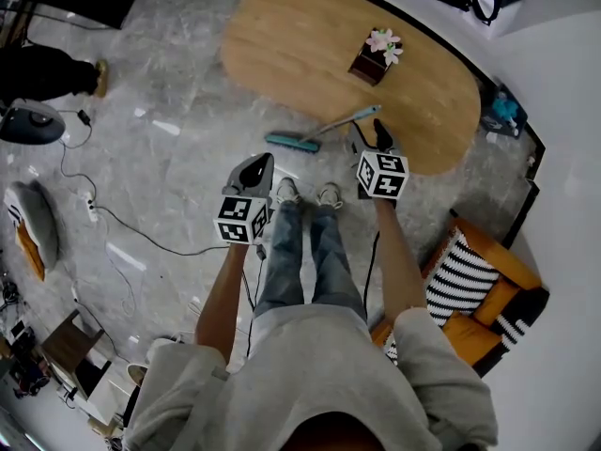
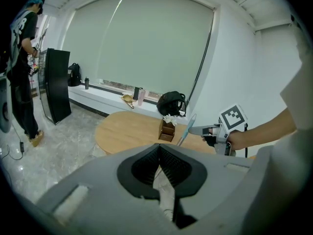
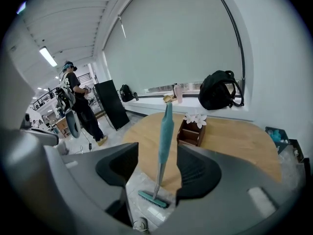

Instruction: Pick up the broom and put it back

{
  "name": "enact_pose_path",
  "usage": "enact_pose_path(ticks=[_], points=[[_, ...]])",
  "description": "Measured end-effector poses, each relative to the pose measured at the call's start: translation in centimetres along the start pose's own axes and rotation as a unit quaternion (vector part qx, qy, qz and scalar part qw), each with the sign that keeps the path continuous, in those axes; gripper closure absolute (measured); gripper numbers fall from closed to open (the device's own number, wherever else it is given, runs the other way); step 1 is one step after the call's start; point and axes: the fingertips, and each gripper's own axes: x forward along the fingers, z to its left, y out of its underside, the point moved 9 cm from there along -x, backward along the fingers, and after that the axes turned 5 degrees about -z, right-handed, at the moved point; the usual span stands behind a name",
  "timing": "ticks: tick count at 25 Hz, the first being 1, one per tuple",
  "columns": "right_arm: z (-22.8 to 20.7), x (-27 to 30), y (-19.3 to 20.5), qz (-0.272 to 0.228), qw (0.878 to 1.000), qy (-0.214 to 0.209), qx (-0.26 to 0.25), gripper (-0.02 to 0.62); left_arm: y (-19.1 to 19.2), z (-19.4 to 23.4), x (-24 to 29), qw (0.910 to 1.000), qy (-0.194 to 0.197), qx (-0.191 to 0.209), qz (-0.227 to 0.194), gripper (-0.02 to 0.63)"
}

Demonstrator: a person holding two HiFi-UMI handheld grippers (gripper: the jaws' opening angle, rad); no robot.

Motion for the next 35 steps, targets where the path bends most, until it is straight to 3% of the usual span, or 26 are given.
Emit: enact_pose_path(ticks=[12, 14, 35], points=[[-0.8, 3.2, -0.3, 0.027, 0.999, 0.019, 0.014, 0.446, 0.3, -0.2, -0.3, 1.0000, 0.000, 0.005, 0.005, 0.603], [-0.8, 3.2, -0.5, 0.025, 0.999, 0.024, 0.014, 0.497, 0.3, -0.2, -0.3, 1.0000, 0.000, 0.005, 0.005, 0.603], [5.0, -5.9, 4.0, 0.012, 1.000, -0.015, -0.024, 0.502, -0.3, 0.0, -1.4, 1.0000, -0.003, 0.006, -0.005, 0.603]])
